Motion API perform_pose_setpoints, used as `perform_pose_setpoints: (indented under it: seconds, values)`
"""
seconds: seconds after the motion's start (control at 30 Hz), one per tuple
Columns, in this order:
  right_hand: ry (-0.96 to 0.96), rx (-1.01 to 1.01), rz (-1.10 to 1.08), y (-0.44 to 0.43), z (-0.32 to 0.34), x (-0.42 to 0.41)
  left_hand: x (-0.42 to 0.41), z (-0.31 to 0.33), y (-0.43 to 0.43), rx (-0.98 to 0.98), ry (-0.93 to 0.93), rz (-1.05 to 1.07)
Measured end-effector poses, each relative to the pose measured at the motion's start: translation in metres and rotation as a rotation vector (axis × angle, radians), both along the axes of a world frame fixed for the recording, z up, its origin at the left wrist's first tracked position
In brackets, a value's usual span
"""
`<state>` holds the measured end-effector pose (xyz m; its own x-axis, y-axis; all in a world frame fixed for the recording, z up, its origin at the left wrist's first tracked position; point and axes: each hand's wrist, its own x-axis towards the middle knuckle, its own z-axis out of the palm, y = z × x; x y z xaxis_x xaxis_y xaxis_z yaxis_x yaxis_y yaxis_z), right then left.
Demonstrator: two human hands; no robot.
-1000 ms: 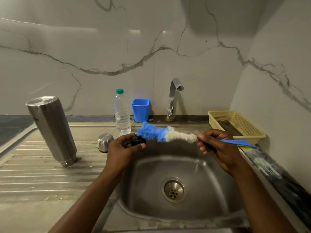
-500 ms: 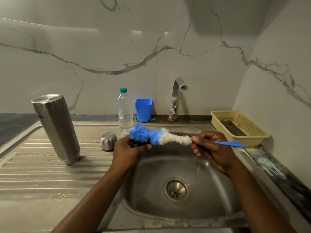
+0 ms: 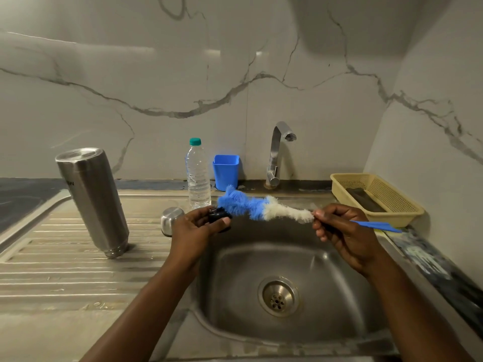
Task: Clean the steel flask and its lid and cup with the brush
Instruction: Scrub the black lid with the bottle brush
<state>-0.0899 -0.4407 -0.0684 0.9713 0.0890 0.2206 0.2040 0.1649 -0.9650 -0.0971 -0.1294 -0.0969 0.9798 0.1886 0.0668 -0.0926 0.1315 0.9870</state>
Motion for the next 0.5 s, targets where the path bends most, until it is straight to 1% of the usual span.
perform_pose_setpoints:
  seconds: [0.07, 0.13, 0.23, 0.33, 0.4, 0.5]
  values:
    - [-0.011, -0.075, 0.001, 0.007, -0.006, 0.003, -0.002, 0.000, -0.007, 0.043, -0.007, -0.056]
    - [-0.023, -0.132, -0.019, 0.012, -0.010, 0.006, -0.003, 0.002, -0.012, 0.039, -0.008, -0.072]
    - [-0.030, -0.016, -0.078, 0.007, -0.003, 0.004, 0.001, 0.003, -0.005, -0.002, -0.016, -0.018]
    - [-0.025, 0.075, -0.088, 0.003, 0.003, 0.001, 0.004, -0.001, 0.002, 0.010, 0.005, 0.033]
    - [-0.021, 0.080, -0.073, 0.005, 0.002, 0.000, 0.005, -0.003, 0.001, 0.021, 0.021, 0.034]
    - [-0.004, 0.037, -0.028, 0.014, -0.004, 0.000, 0.003, -0.004, -0.003, 0.046, 0.022, -0.006]
